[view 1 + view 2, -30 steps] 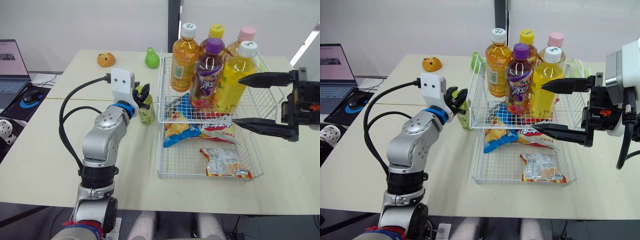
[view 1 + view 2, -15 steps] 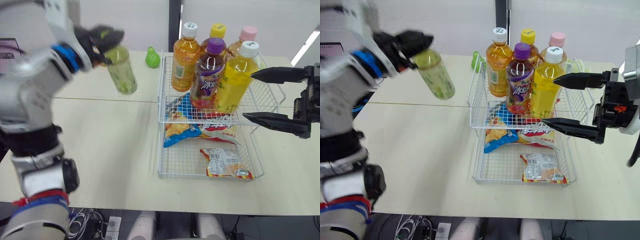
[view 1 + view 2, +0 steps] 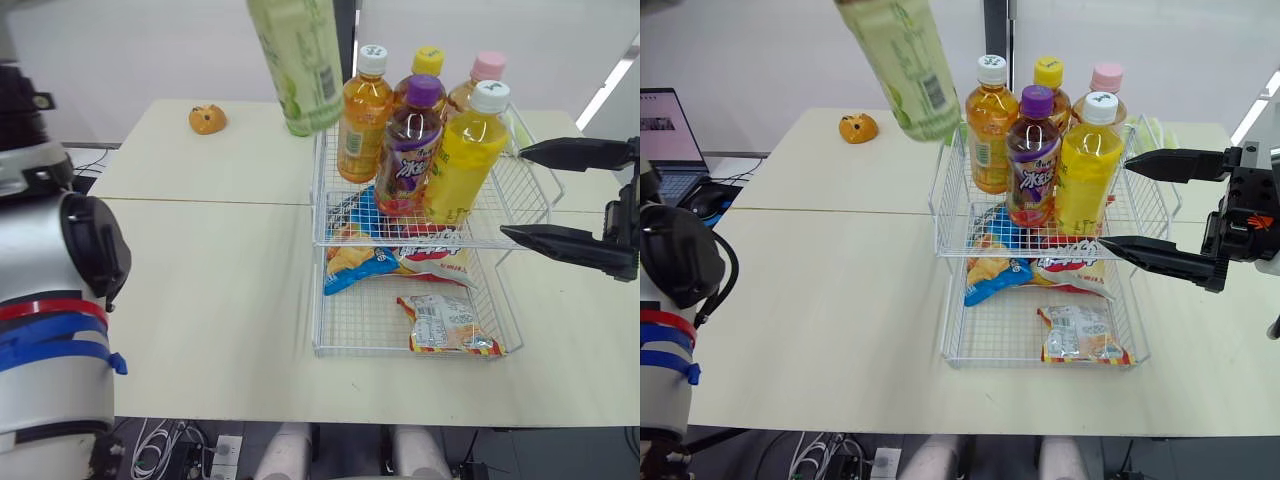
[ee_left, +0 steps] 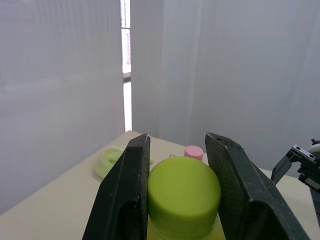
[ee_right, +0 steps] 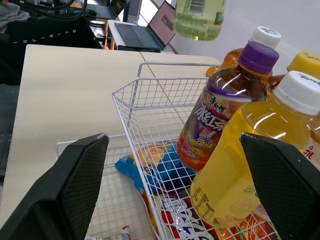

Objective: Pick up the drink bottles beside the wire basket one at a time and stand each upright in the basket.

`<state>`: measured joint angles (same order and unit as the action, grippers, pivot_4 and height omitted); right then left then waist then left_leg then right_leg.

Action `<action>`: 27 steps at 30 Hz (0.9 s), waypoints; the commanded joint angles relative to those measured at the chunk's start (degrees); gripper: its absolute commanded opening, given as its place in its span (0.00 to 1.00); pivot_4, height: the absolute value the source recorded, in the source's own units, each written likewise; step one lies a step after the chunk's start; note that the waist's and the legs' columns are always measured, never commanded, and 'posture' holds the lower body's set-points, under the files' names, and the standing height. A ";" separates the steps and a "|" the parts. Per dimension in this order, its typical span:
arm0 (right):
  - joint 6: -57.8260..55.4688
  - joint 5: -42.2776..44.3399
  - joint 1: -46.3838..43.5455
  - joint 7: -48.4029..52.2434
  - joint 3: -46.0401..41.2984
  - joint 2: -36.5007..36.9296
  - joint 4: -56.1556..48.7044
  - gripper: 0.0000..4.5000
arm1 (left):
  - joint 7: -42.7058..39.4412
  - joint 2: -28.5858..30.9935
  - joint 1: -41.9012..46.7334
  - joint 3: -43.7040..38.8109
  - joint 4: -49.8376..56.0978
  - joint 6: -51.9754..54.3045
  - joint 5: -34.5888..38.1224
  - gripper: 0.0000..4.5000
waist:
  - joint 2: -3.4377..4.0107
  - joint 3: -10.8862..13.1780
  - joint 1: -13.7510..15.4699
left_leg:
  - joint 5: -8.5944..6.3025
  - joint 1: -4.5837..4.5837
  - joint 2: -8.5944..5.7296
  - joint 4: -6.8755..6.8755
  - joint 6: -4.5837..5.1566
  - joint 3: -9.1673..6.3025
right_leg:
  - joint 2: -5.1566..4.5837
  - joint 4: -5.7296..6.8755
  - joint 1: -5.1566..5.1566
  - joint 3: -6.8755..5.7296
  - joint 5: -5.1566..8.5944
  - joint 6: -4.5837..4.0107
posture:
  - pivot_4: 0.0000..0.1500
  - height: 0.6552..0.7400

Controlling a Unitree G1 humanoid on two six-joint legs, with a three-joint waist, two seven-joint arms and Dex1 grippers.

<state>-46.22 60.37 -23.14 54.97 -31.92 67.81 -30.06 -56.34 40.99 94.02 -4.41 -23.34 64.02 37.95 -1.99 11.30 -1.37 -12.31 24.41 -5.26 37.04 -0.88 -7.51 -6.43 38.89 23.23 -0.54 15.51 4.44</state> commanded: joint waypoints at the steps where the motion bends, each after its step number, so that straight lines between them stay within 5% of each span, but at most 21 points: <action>1: 0.17 1.14 -1.13 -0.59 -1.81 1.13 -0.15 1.00 | -3.48 -0.66 0.24 1.85 0.95 -2.14 -0.93 0.30 | 0.00 0.00 -0.18 | 0.00 0.01 -0.01 0.00 0.00 0.00 | -0.01 -0.01 0.00 0.01 0.00 0.00 | 1.00 1.00; 27: -1.46 1.97 0.15 -2.07 -4.41 1.54 -0.98 1.00 | -2.54 -9.18 -13.18 6.89 11.08 -9.18 -5.99 0.30 | 0.02 0.01 -0.24 | 0.00 0.03 -0.03 0.00 0.01 0.06 | -0.07 -0.01 0.05 0.08 0.00 -0.01 | 1.00 1.00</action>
<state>-48.02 62.10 -22.80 53.31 -33.74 68.17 -31.12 -58.33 31.73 80.00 3.10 -14.50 56.68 32.06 -1.97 11.31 -1.61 -12.31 24.44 -5.30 37.04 -0.88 -7.45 -6.50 38.88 23.28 -0.46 15.51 4.43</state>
